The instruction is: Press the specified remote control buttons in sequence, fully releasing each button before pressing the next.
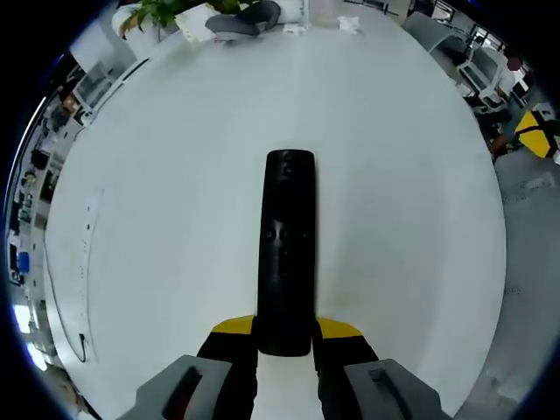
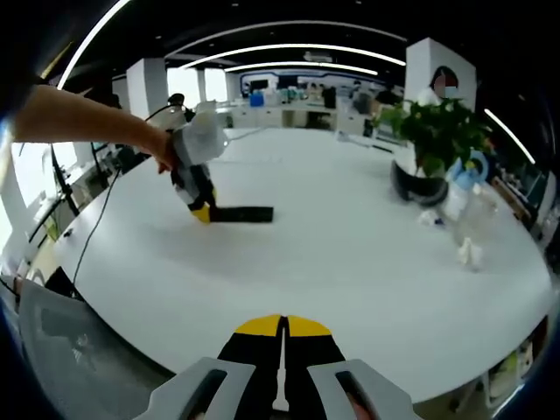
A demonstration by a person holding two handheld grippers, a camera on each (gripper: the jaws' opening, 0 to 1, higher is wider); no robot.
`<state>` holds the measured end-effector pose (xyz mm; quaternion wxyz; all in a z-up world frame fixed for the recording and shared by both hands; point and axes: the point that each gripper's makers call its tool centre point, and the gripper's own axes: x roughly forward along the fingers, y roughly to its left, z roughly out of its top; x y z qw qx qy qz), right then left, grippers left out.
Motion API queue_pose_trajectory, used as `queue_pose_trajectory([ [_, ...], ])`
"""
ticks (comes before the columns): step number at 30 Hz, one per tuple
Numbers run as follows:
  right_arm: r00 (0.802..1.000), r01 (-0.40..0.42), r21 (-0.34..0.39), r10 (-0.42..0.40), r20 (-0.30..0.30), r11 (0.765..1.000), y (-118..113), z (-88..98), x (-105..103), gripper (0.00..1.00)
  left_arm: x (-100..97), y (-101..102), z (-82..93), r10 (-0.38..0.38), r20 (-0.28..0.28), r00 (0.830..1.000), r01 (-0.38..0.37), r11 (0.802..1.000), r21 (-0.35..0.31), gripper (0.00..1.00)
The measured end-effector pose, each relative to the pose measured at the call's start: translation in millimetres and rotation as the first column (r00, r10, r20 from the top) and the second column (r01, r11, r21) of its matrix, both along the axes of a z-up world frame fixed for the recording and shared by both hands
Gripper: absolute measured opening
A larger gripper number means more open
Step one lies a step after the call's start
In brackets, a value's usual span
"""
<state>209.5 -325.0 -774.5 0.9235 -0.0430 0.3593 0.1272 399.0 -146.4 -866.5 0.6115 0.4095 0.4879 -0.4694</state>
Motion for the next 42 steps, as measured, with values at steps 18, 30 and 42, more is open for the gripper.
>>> queue_pose_trajectory([
  [18,1.000,0.019,-0.002,-0.019,0.006,1.000,-4.2,1.4,-0.1,0.00,-33.7,-2.6,1.3,0.013,0.004,1.000,-0.012,0.999,-0.029,0.23],
  [30,1.000,0.012,-0.002,-0.012,0.008,1.000,-3.1,1.6,-0.1,0.00,-48.8,-4.1,0.9,0.006,0.006,1.000,-0.006,0.999,-0.032,0.23],
  [42,1.000,-0.005,-0.006,0.005,-0.006,1.000,-0.1,-0.6,-1.7,0.00,-70.6,-6.0,0.8,0.006,0.008,1.000,-0.005,0.999,-0.044,0.23],
])
